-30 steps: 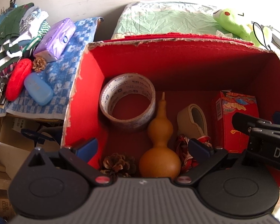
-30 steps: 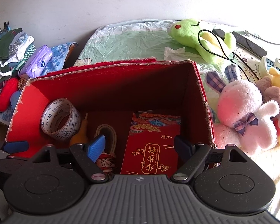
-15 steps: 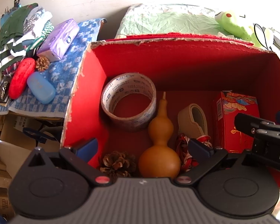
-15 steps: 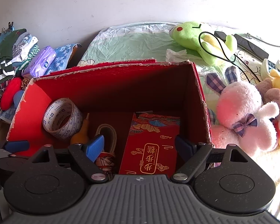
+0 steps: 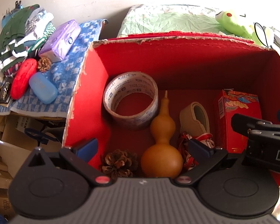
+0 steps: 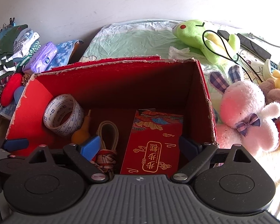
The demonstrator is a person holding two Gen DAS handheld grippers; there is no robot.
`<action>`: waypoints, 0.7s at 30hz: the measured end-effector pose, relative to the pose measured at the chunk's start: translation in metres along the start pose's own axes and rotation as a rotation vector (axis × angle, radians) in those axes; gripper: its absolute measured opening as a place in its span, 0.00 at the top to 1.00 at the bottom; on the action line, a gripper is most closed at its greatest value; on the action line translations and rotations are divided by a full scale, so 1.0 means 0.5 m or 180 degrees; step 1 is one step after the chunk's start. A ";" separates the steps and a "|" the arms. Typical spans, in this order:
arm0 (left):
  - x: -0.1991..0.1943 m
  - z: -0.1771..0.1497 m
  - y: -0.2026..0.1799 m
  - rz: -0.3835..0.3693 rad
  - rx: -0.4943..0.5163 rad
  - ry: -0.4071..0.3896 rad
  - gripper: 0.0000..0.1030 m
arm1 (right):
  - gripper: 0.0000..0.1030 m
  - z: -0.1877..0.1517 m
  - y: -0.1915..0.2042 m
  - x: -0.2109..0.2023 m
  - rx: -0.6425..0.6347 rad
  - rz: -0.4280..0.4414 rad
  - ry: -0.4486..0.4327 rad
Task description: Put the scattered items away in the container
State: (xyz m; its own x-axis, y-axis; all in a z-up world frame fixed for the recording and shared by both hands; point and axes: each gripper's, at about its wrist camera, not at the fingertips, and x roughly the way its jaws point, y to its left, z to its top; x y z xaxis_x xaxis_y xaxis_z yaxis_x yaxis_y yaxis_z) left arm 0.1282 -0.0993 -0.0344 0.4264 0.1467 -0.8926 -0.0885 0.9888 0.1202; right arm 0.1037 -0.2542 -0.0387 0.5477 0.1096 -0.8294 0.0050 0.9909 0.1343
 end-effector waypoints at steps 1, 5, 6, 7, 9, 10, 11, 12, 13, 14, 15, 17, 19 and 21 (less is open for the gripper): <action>0.000 0.000 -0.001 0.0007 0.0007 -0.0004 0.01 | 0.10 0.000 0.000 0.000 -0.0004 -0.0007 -0.0002; 0.002 0.000 -0.003 0.0023 0.0024 -0.0009 0.01 | 0.10 -0.003 0.001 0.000 -0.0006 -0.0023 -0.0033; 0.003 0.000 -0.004 0.0026 0.0029 -0.0008 0.01 | 0.10 -0.003 0.002 0.000 -0.0005 -0.0028 -0.0040; 0.004 0.000 -0.005 0.0028 0.0037 -0.0007 0.01 | 0.10 -0.003 0.002 0.000 -0.0008 -0.0032 -0.0041; 0.004 0.000 -0.006 0.0032 0.0041 -0.0012 0.01 | 0.10 -0.002 0.002 0.000 -0.0017 -0.0029 -0.0028; 0.004 -0.001 -0.006 0.0031 0.0041 -0.0017 0.01 | 0.09 -0.002 0.002 0.001 -0.0015 -0.0018 -0.0024; 0.004 -0.001 -0.007 0.0033 0.0046 -0.0020 0.01 | 0.08 -0.002 0.001 0.001 -0.0015 -0.0006 -0.0021; 0.005 -0.001 -0.008 0.0043 0.0052 -0.0025 0.01 | 0.07 -0.002 0.002 0.001 -0.0018 0.0002 -0.0016; 0.005 -0.002 -0.009 0.0052 0.0057 -0.0030 0.01 | 0.06 -0.002 0.003 0.002 -0.0024 0.0009 -0.0008; 0.005 -0.003 -0.009 0.0060 0.0060 -0.0037 0.01 | 0.05 -0.002 0.004 0.002 -0.0029 0.0015 0.0000; 0.005 -0.003 -0.010 0.0068 0.0063 -0.0045 0.01 | 0.05 -0.002 0.006 0.003 -0.0035 0.0012 0.0003; 0.005 -0.004 -0.011 0.0083 0.0060 -0.0062 0.01 | 0.05 -0.004 0.008 0.003 -0.0037 -0.0015 -0.0008; 0.005 -0.004 -0.012 0.0078 0.0069 -0.0067 0.01 | 0.05 -0.004 0.009 0.003 -0.0040 -0.0036 -0.0018; 0.005 -0.004 -0.013 0.0079 0.0081 -0.0062 0.01 | 0.05 -0.005 0.010 0.004 -0.0046 -0.0054 -0.0025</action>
State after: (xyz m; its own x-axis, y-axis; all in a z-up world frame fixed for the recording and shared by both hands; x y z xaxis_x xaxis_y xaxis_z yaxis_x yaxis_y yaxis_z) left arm 0.1280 -0.1053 -0.0383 0.4419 0.1714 -0.8805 -0.0764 0.9852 0.1534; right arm 0.1027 -0.2488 -0.0409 0.5542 0.0921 -0.8273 0.0023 0.9937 0.1122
